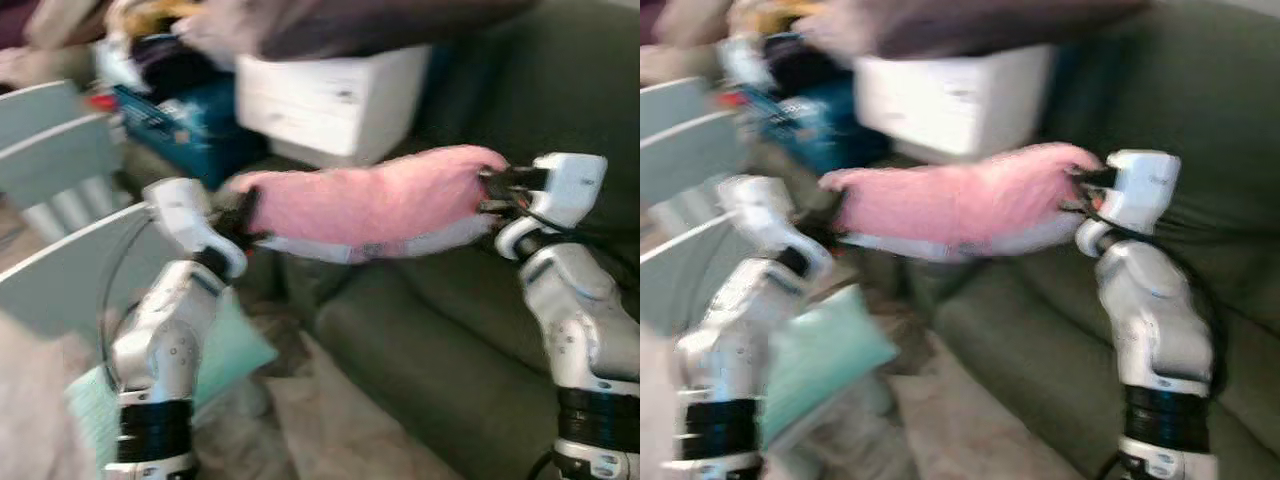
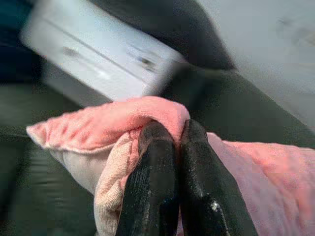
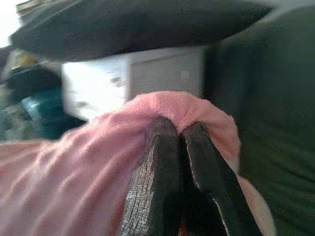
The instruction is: Move the pillow to the sofa
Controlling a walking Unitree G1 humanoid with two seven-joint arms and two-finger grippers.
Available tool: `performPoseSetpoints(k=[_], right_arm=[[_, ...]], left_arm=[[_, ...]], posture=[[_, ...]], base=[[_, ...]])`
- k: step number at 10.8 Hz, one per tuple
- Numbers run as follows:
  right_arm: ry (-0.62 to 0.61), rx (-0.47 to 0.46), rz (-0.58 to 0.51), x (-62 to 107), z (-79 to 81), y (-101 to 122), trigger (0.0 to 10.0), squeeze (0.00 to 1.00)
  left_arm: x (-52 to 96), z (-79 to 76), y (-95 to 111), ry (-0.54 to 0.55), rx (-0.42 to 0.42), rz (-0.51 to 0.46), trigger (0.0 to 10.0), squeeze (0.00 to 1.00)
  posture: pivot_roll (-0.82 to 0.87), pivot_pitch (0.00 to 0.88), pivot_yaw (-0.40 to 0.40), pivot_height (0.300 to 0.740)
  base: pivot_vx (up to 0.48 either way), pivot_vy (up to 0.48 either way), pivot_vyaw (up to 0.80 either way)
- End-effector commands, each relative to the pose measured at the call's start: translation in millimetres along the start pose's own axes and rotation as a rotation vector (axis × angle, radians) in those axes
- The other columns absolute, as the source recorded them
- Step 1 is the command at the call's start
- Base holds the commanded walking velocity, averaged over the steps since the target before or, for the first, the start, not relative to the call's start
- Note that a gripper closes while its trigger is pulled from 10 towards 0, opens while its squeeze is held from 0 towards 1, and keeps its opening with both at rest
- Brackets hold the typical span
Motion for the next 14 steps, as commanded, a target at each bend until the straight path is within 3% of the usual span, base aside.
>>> performPoseSetpoints(k=[1,5,14], right_arm=[[0.025,0.007,-0.05,-1.6,7.5,12.5,0.0,0.0],[0.027,0.007,-0.049,-1.5,7.7,12.6,0.0,0.0],[0.022,0.001,-0.033,-2.0,8.4,11.1,0.0,0.0]], left_arm=[[2.9,4.6,14.1,0.015,-0.018,-0.041,0.0,0.0],[3.5,5.6,16.0,0.02,-0.001,-0.051,0.0,0.0],[3.5,7.4,16.8,0.028,0.017,-0.046,0.0,0.0]], posture=[[-0.12,0.015,0.032,0.74],[-0.12,0.017,0.028,0.74],[-0.12,0.025,0.031,0.74]], base=[[0.0,0.0,0.0],[0.0,0.0,-0.11],[0.0,0.0,-0.8]])
Point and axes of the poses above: a point about 5 cm out from each wrist's last joint towards the gripper, its own x axis pointing back from the gripper into the wrist, its own y axis along the axis of the wrist's last joint, z = x × y, the point moved 4 cm from there along -x, pointing out of the wrist towards the gripper, and after that the axes turned 6 degrees about x, right-handed, at the moved point
